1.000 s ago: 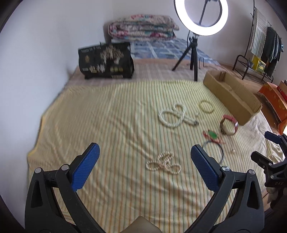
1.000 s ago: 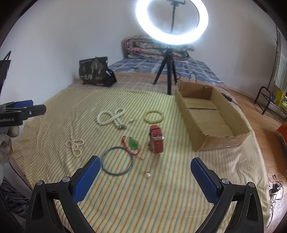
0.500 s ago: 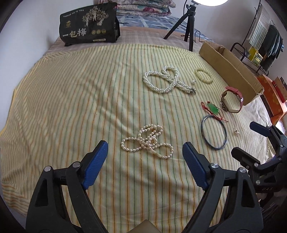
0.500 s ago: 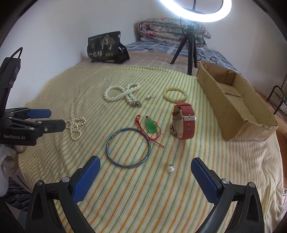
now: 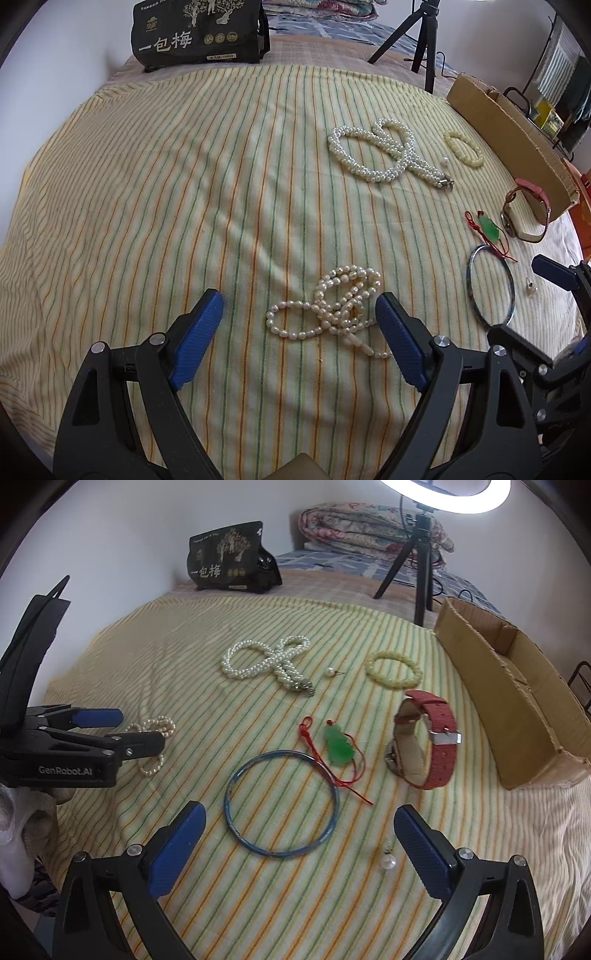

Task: Organize jewelry
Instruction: 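Move the left tool to the short pearl strand while the right tool approaches the blue bangle, then close the left tool on the short pearl strand while the right tool grips the blue bangle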

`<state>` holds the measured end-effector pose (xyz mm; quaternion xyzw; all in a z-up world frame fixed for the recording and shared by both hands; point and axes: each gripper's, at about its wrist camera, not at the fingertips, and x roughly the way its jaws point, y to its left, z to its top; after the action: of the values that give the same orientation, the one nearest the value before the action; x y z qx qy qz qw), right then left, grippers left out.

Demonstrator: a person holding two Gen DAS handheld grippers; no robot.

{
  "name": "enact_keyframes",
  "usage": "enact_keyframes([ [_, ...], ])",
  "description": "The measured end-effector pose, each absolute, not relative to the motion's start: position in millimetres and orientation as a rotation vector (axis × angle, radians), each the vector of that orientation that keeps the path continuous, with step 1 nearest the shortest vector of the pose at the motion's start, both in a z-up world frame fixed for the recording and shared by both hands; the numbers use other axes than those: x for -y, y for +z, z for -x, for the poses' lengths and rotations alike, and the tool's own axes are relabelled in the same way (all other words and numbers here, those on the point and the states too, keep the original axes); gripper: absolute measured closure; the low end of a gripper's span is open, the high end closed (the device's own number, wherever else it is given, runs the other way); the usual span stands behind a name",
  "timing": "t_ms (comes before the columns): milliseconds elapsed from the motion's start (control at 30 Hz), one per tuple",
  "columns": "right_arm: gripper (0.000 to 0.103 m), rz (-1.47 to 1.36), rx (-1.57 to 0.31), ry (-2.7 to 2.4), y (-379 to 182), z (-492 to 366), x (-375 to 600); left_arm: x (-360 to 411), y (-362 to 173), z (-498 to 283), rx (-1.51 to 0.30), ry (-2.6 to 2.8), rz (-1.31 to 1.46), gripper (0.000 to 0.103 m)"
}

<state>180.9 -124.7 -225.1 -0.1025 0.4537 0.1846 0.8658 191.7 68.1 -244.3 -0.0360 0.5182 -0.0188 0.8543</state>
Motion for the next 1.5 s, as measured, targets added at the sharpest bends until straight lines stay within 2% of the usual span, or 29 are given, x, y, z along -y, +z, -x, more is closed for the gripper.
enact_keyframes([
  [200,0.0,0.257,-0.988,0.376,-236.9,-186.7,115.4,-66.6,-247.4,-195.5,-1.076,-0.027,0.048,0.021],
  [467,0.0,0.24,-1.023,0.358,-243.5,-197.3,114.4,-67.6,-245.2,-192.8,-1.059,-0.021,0.041,0.041],
  [567,0.0,0.243,-1.018,0.36,-244.4,-198.1,113.3,-68.1,-244.8,-192.0,-1.054,-0.022,0.04,0.045],
  [600,0.003,0.241,-1.017,0.364,-244.0,-196.9,113.5,-68.7,-244.5,-191.9,-1.053,-0.022,0.042,0.046],
  [733,0.02,0.235,-1.01,0.383,-240.2,-196.5,113.9,-69.0,-242.5,-192.7,-1.05,-0.026,0.042,0.065],
  [833,0.029,0.231,-1.01,0.397,-238.8,-196.2,113.7,-67.5,-242.4,-192.2,-1.047,-0.029,0.032,0.07],
  [867,0.029,0.23,-1.011,0.399,-238.5,-196.4,113.9,-67.3,-242.2,-192.3,-1.048,-0.033,0.034,0.075],
  [1133,0.029,0.196,-1.019,0.413,-235.1,-194.6,120.3,-65.9,-239.8,-192.1,-1.056,-0.039,0.053,0.09],
  [1500,0.029,0.179,-1.006,0.418,-223.6,-180.2,126.3,-76.5,-232.1,-183.5,-1.056,-0.084,0.127,0.095],
])
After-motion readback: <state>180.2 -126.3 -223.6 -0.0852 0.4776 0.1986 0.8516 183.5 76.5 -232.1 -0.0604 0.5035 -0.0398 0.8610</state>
